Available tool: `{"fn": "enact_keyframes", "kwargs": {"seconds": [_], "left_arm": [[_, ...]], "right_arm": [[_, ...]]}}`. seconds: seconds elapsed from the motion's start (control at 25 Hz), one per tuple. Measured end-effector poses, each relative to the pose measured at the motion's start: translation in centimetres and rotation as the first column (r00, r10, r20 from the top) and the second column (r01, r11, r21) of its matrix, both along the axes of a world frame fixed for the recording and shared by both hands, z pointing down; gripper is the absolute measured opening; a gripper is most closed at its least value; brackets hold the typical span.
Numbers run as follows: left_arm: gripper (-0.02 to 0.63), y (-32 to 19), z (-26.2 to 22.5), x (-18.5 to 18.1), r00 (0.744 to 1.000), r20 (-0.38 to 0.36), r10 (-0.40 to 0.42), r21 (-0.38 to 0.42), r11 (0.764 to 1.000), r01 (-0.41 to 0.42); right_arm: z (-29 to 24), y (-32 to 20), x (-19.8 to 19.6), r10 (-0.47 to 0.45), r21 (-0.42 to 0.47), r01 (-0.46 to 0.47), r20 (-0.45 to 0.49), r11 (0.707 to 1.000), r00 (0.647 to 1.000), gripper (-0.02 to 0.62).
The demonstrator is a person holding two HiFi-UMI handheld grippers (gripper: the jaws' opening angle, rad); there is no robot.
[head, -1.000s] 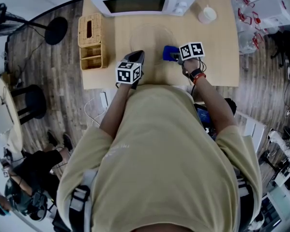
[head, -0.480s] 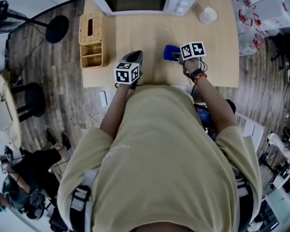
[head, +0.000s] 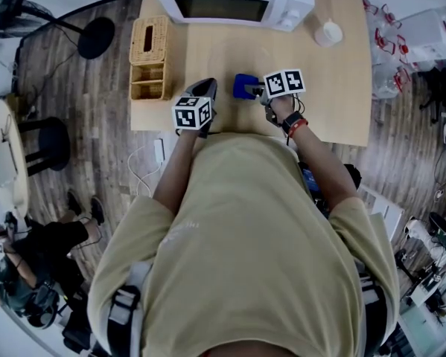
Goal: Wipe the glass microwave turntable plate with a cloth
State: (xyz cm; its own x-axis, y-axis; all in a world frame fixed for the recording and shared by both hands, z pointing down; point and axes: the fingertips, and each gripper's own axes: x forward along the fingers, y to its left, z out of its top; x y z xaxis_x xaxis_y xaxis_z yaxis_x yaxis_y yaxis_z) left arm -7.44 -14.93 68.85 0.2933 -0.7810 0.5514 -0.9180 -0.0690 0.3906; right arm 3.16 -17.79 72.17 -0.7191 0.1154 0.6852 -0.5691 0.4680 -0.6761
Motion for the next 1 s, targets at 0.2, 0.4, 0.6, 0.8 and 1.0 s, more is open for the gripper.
{"fn": "enact_keyframes", "kwargs": {"seconds": [0.2,0.4,0.6,0.8,1.0], "left_arm": [[0.02,0.4,0.0,-1.5,0.999,0.007,-0.037,-0.003,0.999,0.037],[0.02,1.3,0.2,-2.4,0.998,0.013,-0.066,-0.012,0.998,0.066],[0.02,1.8,0.3,-3.2,0.996,0.012,-0.085,-0.021,0.996,0.085],[0.02,2.3,0.8,-3.2,0.997,0.011,-0.08,-0.033,0.996,0.08],[0.02,2.4,1.0,-2.8,0.997,0.011,-0.072,-0.037,0.997,0.073]], "right_arm": [[0.3,1.4,-3.7,-0.07,-0.015,0.07,0.025,0.997,0.997,0.114],[0.9,2.8,-5.9,-0.108,-0.034,0.109,0.036,0.993,0.994,0.114],[1.5,3.6,-7.3,-0.117,-0.051,0.119,0.036,0.992,0.992,0.114],[3.3,3.7,-7.1,-0.141,-0.047,0.139,-0.032,0.989,0.99,0.109],[3.3,3.9,-6.8,-0.206,-0.018,0.205,-0.088,0.979,0.975,0.107]]}}
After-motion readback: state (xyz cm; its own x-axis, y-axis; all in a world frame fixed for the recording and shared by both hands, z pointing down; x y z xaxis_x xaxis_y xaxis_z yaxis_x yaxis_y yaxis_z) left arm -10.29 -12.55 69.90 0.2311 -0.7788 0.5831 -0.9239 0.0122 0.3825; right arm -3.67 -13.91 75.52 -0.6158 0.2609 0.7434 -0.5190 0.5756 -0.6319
